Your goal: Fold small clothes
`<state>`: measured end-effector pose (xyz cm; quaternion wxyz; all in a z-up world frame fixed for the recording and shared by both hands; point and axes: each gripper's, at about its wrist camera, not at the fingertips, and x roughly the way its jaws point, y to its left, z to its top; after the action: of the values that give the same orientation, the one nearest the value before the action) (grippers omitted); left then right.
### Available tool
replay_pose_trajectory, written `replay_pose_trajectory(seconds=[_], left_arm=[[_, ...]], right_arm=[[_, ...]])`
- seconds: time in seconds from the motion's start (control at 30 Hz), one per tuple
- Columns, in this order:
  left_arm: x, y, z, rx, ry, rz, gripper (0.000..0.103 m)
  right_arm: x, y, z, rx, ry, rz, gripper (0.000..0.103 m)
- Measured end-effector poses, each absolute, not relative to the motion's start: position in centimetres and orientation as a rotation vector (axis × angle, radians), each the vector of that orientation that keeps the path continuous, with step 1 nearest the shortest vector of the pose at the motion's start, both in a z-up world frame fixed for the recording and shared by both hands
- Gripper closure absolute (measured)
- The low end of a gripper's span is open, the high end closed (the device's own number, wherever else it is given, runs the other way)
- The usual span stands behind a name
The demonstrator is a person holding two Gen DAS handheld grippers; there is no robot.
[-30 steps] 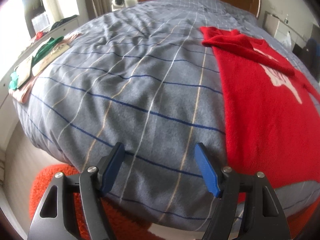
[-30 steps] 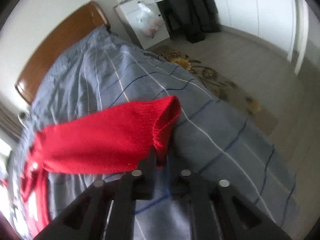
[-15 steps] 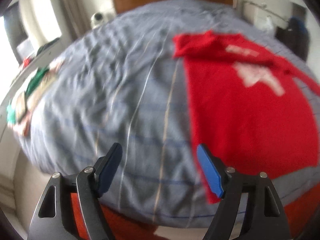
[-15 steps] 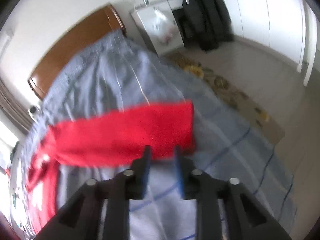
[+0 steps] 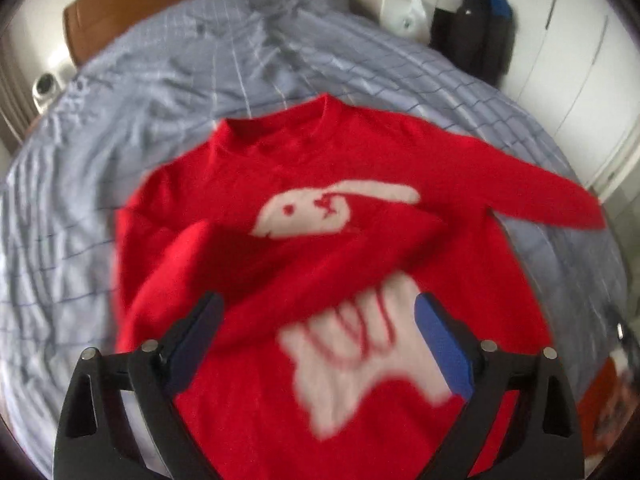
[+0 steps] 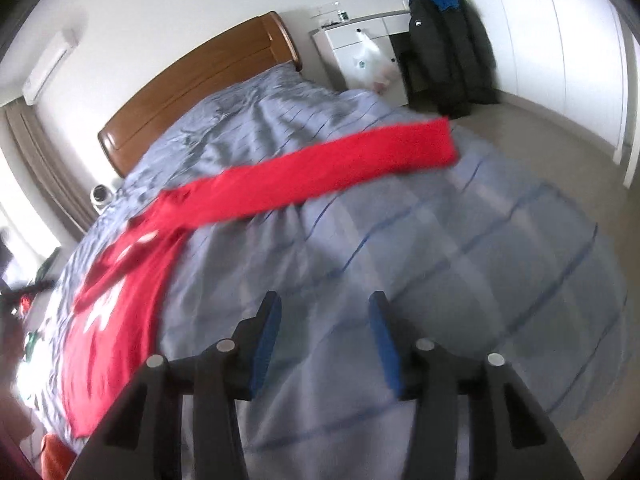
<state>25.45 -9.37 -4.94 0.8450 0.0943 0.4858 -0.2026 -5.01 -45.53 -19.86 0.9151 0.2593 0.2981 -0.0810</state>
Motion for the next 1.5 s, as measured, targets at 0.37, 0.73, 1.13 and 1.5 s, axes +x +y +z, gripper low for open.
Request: replay_pose_trajectory(seconds=[0.37, 0.73, 1.13, 1.5], left_arm=[[17.3, -15.1, -6.4, 0.316, 1.217, -1.18, 0.018], [24.2, -14.6, -5.2, 0.392, 1.075, -0.781, 0.009], [13.5, -15.9, -5.9, 0.579, 1.232, -1.248, 0.012], [26.8, -16.0, -8.3, 0.499, 1.161, -0.71, 0.011]], right_arm=[[-4.5, -44.0, -20.4, 0.487, 0.634, -0.167, 0.053], [-4.4, -43.5, -20.6, 0.478, 0.635, -0.167, 0.053], [-4.2, -43.7, -20.8, 0.479, 0.637, -0.166, 0.053], [-4.2, -43.3, -20.6, 0.473, 0.636, -0.166, 0.052]])
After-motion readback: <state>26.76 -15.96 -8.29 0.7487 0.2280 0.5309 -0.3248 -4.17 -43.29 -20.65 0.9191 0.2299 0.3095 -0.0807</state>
